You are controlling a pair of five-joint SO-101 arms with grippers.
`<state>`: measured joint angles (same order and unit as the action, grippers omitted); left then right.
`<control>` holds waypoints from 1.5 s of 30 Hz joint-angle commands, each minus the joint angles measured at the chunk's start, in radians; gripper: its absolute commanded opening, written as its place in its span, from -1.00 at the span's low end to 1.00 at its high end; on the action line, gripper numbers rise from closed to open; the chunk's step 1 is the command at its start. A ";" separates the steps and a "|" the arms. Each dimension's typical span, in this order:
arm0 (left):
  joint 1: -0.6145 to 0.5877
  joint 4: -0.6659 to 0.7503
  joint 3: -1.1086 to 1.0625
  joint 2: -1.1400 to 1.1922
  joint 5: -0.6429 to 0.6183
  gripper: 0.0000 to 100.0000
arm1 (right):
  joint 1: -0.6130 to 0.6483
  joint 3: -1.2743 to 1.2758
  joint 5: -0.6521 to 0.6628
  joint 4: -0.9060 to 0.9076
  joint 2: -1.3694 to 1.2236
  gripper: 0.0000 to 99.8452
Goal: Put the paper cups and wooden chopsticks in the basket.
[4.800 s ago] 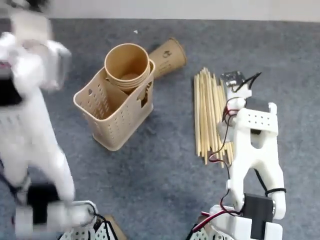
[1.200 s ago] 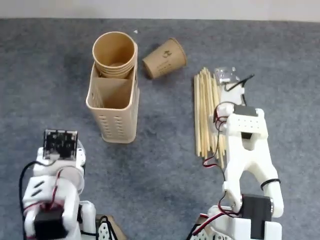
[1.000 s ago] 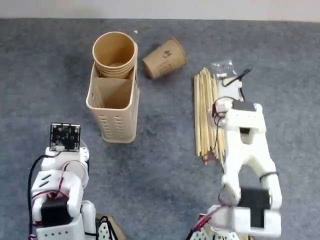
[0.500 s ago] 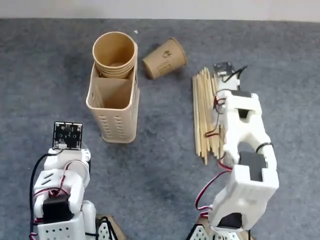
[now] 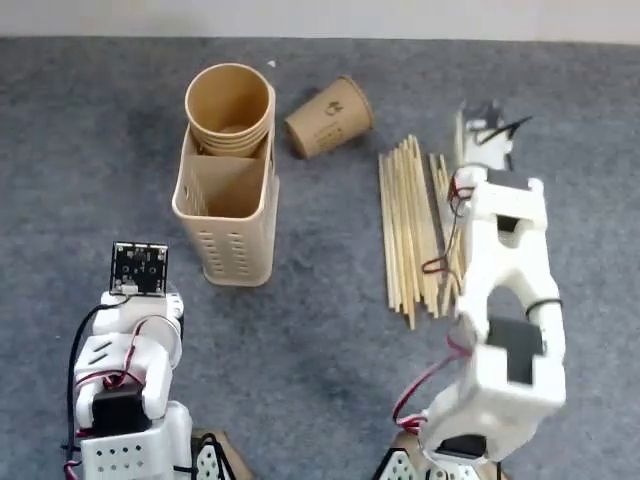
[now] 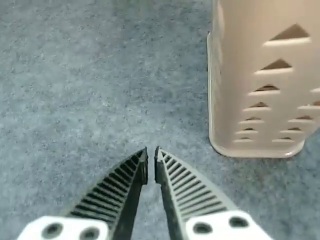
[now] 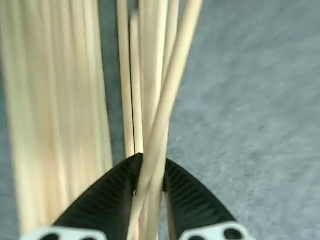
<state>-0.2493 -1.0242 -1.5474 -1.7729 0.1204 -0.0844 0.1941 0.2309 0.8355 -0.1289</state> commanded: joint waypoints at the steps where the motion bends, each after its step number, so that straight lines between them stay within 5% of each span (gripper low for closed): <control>1: -0.007 0.029 0.001 -0.002 -0.009 -0.89 | 0.024 -0.048 -0.077 -0.008 0.259 -0.99; 9: -0.007 0.032 -0.002 -0.002 -0.009 -0.89 | 0.217 -0.128 -0.097 -0.047 0.547 -0.99; 27: -0.007 0.032 -0.004 -0.002 -0.008 -0.89 | 0.595 -0.545 -0.318 -0.070 0.473 -0.99; 45: -0.008 0.034 -0.004 -0.002 -0.008 -0.88 | 0.806 0.108 -0.359 -0.607 0.458 -0.99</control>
<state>-0.2493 -1.0104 -1.5535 -1.7729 0.1204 0.6920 0.2539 -0.1189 0.2877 0.3237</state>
